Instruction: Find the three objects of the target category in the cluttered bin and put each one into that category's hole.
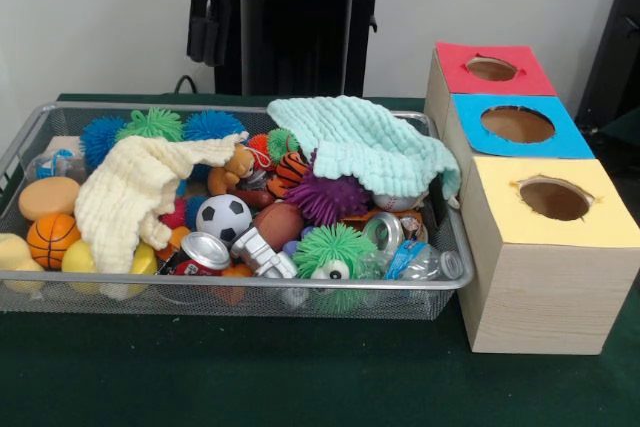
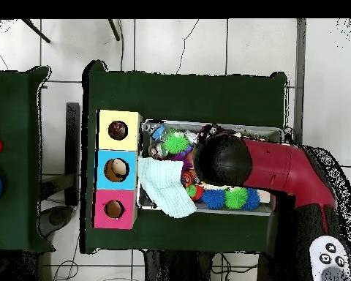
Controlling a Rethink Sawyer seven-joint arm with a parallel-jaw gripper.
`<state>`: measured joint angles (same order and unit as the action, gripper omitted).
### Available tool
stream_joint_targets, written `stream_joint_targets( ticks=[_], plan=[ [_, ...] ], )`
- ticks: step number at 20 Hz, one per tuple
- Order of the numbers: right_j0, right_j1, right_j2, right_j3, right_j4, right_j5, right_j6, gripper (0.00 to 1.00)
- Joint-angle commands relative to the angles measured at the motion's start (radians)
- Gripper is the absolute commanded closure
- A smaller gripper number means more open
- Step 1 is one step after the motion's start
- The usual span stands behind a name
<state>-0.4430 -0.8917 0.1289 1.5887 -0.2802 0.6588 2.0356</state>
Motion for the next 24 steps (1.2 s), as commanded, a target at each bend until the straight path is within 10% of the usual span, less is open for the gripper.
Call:
stream_joint_targets(
  ticks=[1,24],
  plan=[
    [-0.114,-0.008,0.143,0.054,-0.002,0.206,-0.327,1.00],
    [-0.031,0.163,0.116,0.106,-0.129,-0.081,0.000,1.00]
  ],
)
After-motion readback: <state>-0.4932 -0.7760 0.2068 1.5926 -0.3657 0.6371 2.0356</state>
